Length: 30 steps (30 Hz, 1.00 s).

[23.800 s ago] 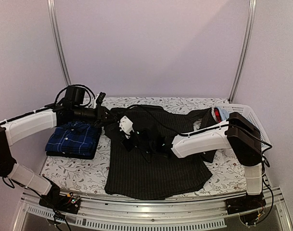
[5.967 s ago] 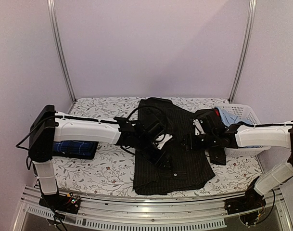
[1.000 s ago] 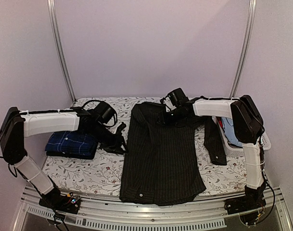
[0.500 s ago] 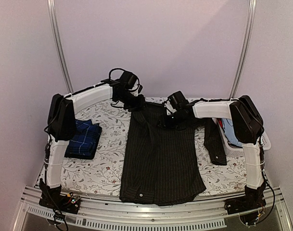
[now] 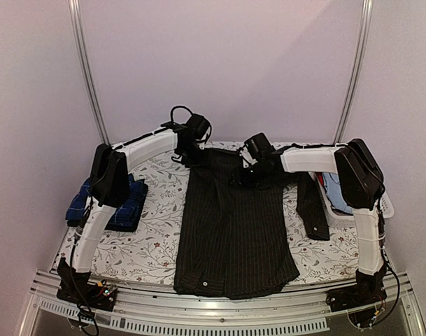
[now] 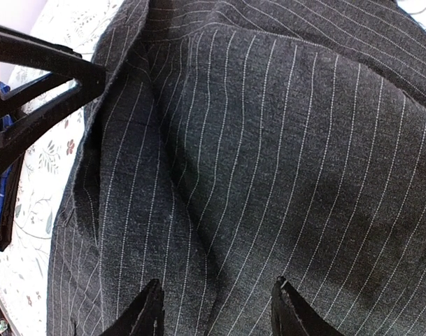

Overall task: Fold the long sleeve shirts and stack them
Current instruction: Smooth out the 1/3-folded shirt at the center of the board.

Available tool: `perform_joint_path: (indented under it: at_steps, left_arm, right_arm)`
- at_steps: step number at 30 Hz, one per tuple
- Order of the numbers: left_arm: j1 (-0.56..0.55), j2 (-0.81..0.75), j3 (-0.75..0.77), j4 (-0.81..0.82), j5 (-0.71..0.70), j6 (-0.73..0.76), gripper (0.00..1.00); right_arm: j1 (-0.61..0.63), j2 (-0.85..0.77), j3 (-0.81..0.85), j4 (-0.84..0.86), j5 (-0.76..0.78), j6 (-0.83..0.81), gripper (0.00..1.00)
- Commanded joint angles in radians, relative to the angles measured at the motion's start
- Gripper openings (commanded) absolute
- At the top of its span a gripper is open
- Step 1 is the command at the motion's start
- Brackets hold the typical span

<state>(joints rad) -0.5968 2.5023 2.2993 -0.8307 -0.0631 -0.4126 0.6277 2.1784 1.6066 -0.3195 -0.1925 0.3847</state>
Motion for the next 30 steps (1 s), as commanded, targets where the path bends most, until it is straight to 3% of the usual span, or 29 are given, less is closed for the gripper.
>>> perform_joint_path:
  at_steps: [1,17,25,30]
  left_arm:
    - [-0.029,0.029,0.057,-0.015,-0.06,0.029,0.5]
    - [-0.089,0.096,0.104,-0.044,-0.178,0.041,0.34]
    - [-0.091,0.061,0.103,-0.034,-0.205,0.036,0.07]
    - [-0.086,-0.018,0.041,0.028,-0.174,0.043,0.0]
  right_arm:
    - [0.001,-0.06,-0.028,0.021,0.013,0.015,0.5]
    - [0.001,-0.09,-0.073,0.036,0.018,0.022,0.5]
    - [0.002,-0.084,-0.077,0.048,0.007,0.023,0.5]
    - [0.001,-0.071,-0.072,0.061,-0.015,0.025,0.5]
